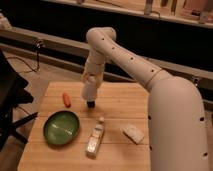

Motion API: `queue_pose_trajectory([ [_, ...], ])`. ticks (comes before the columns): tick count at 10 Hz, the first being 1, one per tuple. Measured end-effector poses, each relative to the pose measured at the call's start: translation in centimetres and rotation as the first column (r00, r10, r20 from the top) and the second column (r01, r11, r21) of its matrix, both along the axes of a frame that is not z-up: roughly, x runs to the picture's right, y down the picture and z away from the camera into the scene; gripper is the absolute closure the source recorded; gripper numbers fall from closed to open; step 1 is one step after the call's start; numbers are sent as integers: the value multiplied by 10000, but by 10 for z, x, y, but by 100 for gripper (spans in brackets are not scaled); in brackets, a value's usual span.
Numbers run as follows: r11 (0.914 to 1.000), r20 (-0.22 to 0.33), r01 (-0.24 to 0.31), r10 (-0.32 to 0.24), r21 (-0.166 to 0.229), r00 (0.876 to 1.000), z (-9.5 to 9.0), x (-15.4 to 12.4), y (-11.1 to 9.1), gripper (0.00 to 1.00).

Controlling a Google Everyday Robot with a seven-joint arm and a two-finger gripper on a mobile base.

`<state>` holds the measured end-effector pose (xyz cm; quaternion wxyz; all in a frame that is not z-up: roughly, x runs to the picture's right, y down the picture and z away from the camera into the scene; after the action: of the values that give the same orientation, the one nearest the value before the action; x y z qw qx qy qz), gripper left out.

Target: Place the ceramic cup over the eraser

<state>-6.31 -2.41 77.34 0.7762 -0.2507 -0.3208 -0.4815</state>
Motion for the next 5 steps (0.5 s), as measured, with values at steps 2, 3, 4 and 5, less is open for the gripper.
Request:
queue_pose_trajectory([
  [2, 9998, -54, -92, 91, -195, 9999, 6, 1, 6, 24],
  [3, 9999, -64, -125, 124, -104, 9999, 9, 2, 6, 34],
  [4, 9999, -64, -127, 127, -33, 9999, 9, 2, 4, 44],
  [5, 9999, -38, -158, 158, 58, 9999, 4, 2, -3, 52],
])
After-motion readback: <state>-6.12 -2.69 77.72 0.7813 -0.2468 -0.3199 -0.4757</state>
